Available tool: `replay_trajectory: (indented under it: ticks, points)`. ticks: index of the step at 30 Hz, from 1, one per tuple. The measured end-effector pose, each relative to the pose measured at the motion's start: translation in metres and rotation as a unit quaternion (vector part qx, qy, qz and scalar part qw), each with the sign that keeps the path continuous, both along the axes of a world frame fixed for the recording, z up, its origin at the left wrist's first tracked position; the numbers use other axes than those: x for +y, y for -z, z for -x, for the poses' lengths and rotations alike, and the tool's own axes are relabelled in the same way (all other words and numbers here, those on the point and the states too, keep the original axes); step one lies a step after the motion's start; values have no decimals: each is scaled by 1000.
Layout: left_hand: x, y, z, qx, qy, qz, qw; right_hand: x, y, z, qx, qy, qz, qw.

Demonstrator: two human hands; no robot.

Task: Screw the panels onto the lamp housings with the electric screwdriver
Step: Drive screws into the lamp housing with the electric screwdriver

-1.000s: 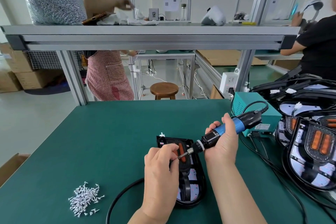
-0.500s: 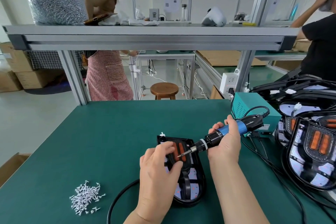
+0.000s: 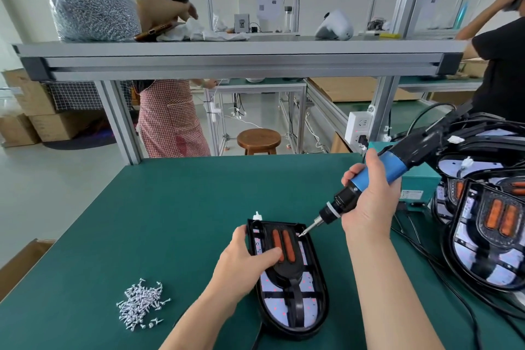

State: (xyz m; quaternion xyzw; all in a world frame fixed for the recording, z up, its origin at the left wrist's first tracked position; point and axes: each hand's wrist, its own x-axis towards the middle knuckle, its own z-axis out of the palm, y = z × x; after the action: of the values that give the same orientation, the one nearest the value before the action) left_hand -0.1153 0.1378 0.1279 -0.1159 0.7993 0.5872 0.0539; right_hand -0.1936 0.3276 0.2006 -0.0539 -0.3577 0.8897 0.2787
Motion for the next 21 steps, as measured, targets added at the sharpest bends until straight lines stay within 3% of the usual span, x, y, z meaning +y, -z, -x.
replay_trajectory:
  ticks: [11,21]
  points:
    - [-3,10,-6,22,24,-56,998,-16,-1,21,-1,21,-171,985]
    - [-4,14,-5,18,23,-65,997,-25,8,30,-1,-2,-206,979]
